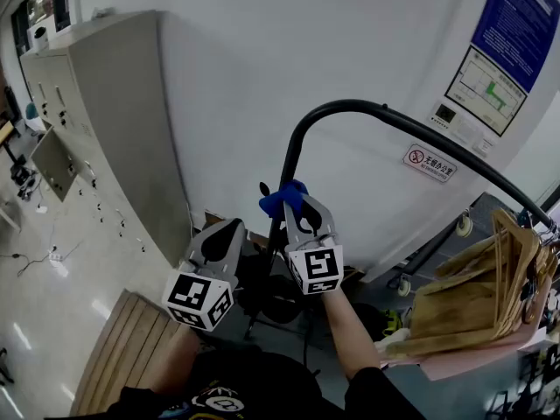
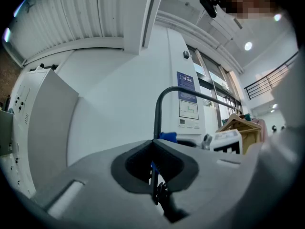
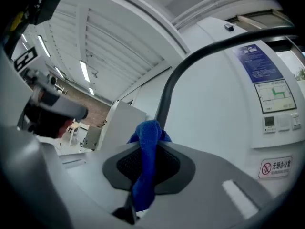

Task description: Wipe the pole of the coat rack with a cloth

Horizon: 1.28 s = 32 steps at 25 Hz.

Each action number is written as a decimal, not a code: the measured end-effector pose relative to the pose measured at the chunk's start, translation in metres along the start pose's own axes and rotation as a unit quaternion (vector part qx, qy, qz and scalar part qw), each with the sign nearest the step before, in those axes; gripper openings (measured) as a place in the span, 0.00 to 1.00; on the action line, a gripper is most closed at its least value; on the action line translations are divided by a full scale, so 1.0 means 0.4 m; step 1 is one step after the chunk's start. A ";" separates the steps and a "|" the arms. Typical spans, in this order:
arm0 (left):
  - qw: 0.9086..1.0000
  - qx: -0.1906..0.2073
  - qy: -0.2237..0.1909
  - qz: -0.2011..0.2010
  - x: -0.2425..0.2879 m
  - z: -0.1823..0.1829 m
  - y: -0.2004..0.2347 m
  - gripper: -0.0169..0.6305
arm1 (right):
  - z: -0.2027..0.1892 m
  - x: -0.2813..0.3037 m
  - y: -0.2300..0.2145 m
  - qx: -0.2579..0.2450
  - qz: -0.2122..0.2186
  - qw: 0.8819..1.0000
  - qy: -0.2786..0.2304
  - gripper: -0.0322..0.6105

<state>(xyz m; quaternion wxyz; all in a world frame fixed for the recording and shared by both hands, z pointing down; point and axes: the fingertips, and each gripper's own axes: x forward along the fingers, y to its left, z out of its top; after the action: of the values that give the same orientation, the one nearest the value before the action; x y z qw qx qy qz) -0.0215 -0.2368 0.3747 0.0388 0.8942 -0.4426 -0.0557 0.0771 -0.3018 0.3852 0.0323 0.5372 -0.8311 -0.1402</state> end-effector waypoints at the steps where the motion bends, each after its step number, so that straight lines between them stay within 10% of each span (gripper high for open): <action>1: 1.000 0.000 0.000 -0.001 0.002 -0.001 -0.002 0.03 | -0.045 -0.006 0.022 -0.004 0.009 1.000 0.019 0.11; 7: 1.000 -0.001 -0.002 -0.005 0.008 -0.002 -0.015 0.03 | -0.160 -0.011 0.105 -0.072 0.029 0.994 0.081 0.11; 22: 1.000 -0.003 -0.016 0.018 -0.035 0.025 0.022 0.03 | 0.484 0.023 -0.171 0.000 -0.095 0.981 -0.172 0.11; 26: 1.000 -0.003 -0.019 0.024 -0.047 0.030 0.038 0.03 | 0.538 -0.037 -0.234 0.027 -0.139 0.968 -0.208 0.11; 32: 1.000 -0.005 -0.017 0.022 -0.047 0.027 0.038 0.03 | 0.448 0.003 -0.203 0.016 -0.123 0.979 -0.163 0.11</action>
<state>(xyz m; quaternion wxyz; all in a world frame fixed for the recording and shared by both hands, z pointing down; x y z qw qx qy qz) -0.0460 -0.2311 0.3671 0.0365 0.8831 -0.4621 -0.0725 0.1117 -0.2983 0.1914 -0.1293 0.6059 -0.7548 -0.2154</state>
